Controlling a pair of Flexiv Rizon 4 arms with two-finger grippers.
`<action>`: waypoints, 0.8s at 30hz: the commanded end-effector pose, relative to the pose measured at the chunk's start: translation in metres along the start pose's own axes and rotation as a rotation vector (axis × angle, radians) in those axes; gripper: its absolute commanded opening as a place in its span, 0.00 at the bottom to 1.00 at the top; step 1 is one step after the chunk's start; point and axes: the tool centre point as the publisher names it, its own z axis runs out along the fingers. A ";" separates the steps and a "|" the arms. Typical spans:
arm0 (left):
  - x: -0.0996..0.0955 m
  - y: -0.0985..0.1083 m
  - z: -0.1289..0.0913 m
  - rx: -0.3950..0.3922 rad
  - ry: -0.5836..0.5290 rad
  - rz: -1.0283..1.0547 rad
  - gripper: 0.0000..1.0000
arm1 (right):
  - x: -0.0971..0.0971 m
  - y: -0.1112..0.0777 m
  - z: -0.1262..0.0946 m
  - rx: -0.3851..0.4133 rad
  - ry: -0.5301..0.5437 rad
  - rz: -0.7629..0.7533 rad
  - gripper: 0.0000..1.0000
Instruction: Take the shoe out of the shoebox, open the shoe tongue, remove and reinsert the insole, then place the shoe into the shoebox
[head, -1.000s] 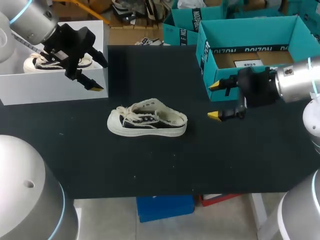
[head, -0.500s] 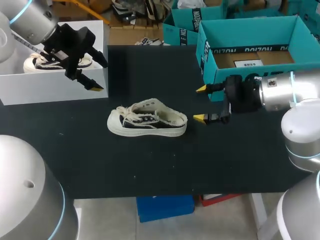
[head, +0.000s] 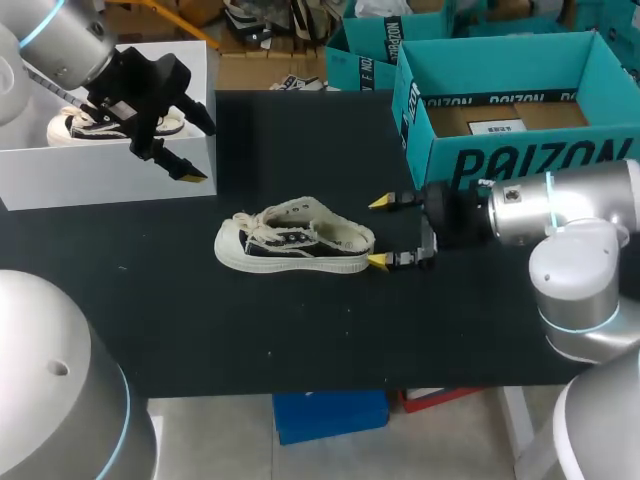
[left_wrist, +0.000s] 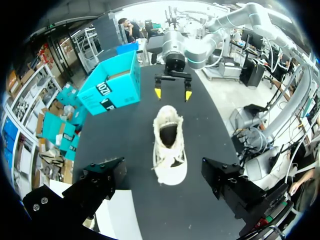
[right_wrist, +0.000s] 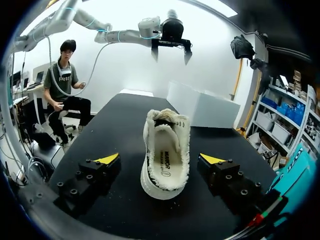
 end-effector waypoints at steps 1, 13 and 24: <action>0.000 0.001 0.001 0.001 -0.003 0.002 1.00 | -0.012 -0.006 0.017 0.015 0.026 -0.005 1.00; 0.000 0.001 0.001 0.001 -0.003 0.002 1.00 | -0.017 -0.022 0.036 -0.037 0.022 0.015 1.00; 0.000 0.001 0.001 0.001 -0.003 0.002 1.00 | -0.010 -0.027 0.056 -0.071 0.028 0.038 1.00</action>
